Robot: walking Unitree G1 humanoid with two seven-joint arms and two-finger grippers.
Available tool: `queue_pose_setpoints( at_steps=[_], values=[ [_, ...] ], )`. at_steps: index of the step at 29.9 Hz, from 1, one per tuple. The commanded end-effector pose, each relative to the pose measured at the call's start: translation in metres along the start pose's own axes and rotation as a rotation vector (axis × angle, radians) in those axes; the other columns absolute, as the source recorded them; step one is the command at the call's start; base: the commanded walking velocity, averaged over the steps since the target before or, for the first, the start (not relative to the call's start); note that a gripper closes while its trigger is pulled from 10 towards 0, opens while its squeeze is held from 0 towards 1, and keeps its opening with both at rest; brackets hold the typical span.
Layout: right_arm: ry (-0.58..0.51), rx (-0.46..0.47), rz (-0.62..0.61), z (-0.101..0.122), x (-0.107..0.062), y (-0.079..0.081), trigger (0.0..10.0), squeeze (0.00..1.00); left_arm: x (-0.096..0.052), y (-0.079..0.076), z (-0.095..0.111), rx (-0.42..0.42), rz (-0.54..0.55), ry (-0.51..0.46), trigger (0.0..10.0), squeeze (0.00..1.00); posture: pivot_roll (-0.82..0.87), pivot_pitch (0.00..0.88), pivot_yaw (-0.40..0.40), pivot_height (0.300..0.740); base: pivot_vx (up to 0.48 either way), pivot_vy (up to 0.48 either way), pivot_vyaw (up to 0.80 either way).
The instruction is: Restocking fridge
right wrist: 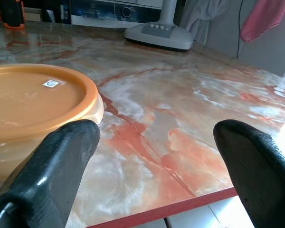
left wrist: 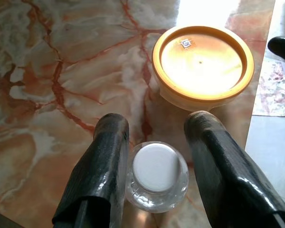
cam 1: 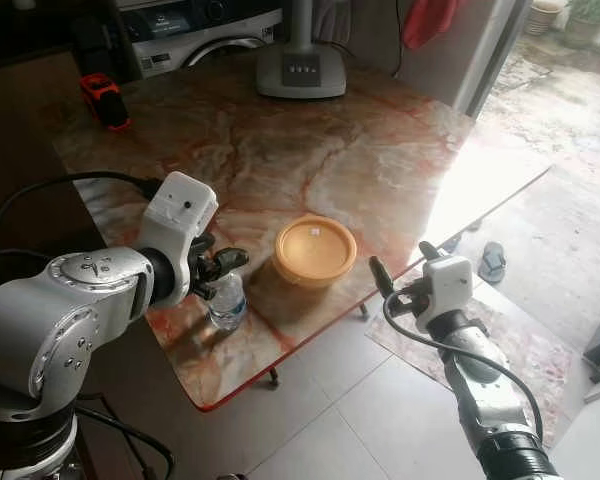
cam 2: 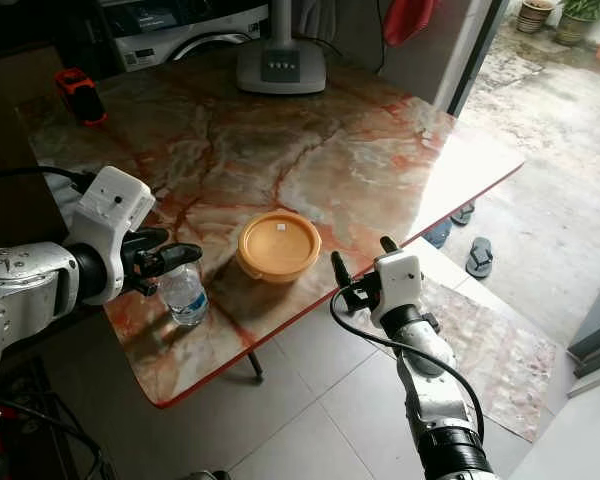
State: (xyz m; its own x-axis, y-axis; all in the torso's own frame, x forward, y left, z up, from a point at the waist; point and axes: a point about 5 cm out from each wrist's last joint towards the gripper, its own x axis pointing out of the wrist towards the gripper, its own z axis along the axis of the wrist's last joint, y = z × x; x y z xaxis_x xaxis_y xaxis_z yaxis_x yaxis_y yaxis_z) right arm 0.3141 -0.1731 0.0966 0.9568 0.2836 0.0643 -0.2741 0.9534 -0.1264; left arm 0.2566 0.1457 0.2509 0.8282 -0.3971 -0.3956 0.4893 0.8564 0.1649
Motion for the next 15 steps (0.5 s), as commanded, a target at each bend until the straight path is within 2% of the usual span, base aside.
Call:
queue_pose_setpoints(
  at_steps=[1, 2, 15],
  values=[
    [0.012, -0.007, 0.007, -0.0012, 0.0007, -0.0014, 10.0, 0.0, -0.0019, 0.0013, -0.0006, -0.015, 0.008, 0.007, 10.0, 1.0, 0.09, 0.084, -0.059, 0.74, 0.0, 0.0, 0.0],
    [0.013, -0.006, 0.008, -0.0013, 0.0008, -0.0014, 10.0, 0.0, -0.0018, 0.0011, -0.0012, -0.018, 0.006, 0.014, 10.0, 0.0, 0.09, 0.084, -0.059, 0.74, 0.0, 0.0, 0.0],
    [0.013, -0.002, 0.015, -0.0017, 0.0008, 0.0, 10.0, 0.0, -0.0007, 0.0009, -0.007, -0.035, 0.013, 0.068, 10.0, 0.0, 0.09, 0.086, -0.058, 0.74, 0.0, 0.0, 0.0]
  ],
)
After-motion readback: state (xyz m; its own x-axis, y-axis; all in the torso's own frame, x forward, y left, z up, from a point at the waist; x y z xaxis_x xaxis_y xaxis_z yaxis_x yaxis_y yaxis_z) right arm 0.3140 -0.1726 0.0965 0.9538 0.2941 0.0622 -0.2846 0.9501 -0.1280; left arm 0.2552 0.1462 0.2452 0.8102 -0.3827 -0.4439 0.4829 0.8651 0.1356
